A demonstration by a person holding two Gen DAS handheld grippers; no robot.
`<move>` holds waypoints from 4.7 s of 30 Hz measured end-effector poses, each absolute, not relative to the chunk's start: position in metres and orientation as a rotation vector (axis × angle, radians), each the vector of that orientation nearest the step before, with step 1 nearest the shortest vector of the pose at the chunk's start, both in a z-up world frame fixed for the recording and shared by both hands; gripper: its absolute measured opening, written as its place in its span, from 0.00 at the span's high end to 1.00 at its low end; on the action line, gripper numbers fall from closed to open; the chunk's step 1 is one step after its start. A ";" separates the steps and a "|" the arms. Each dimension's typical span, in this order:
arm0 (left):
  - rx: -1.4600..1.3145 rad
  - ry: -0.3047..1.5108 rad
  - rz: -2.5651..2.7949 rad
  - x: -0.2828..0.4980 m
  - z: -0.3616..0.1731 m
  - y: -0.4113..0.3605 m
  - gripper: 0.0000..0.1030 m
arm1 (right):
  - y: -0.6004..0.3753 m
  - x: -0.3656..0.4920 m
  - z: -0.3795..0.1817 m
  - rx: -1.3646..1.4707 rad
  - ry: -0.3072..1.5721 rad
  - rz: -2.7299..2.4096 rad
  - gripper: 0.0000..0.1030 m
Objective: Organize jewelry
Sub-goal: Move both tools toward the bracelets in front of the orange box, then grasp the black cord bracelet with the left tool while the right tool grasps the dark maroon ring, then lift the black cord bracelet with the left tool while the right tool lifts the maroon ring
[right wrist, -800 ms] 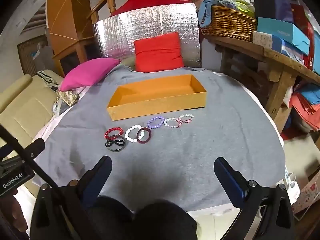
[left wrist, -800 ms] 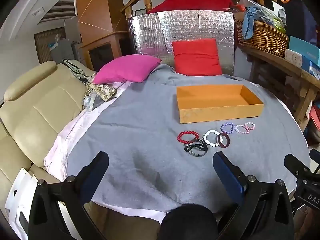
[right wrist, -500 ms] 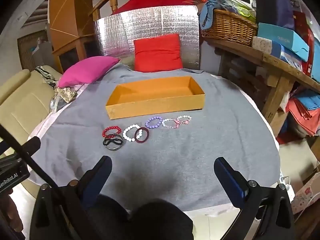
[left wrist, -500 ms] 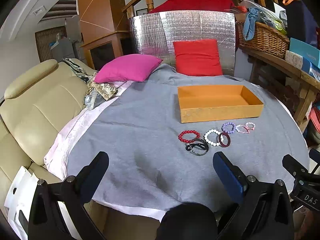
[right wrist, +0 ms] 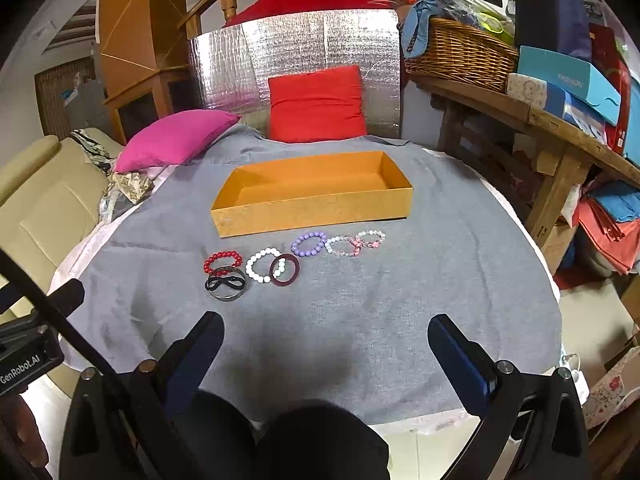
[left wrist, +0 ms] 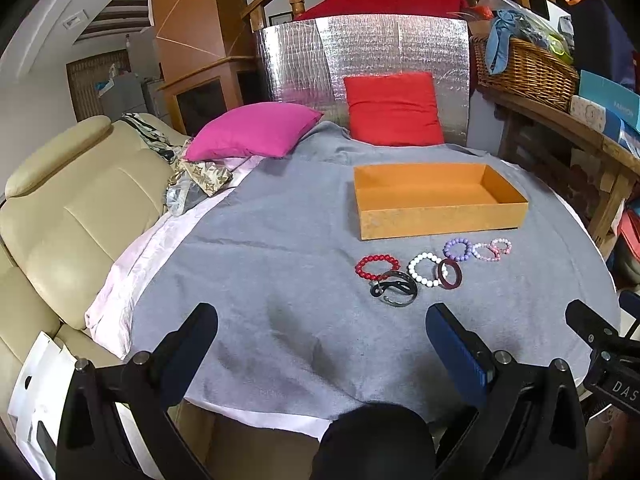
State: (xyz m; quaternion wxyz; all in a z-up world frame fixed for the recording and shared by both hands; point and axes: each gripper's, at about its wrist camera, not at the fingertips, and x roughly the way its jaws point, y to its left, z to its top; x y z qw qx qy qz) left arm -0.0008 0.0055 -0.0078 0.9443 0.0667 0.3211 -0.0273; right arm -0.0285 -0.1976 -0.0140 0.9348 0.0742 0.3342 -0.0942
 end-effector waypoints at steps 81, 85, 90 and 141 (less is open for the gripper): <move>0.094 1.007 -0.483 0.180 -0.131 -0.018 0.95 | -0.230 0.162 -0.150 0.370 0.925 0.078 0.86; 0.143 0.993 -0.452 0.171 -0.122 -0.013 0.95 | -0.229 0.156 -0.141 0.377 0.910 0.089 0.86; 0.179 1.030 -0.364 0.166 -0.118 -0.013 0.45 | -0.242 0.152 -0.135 0.376 0.892 0.060 0.86; 0.310 0.856 -0.542 0.173 -0.140 -0.017 0.43 | -0.213 0.181 -0.149 0.139 0.958 0.073 0.94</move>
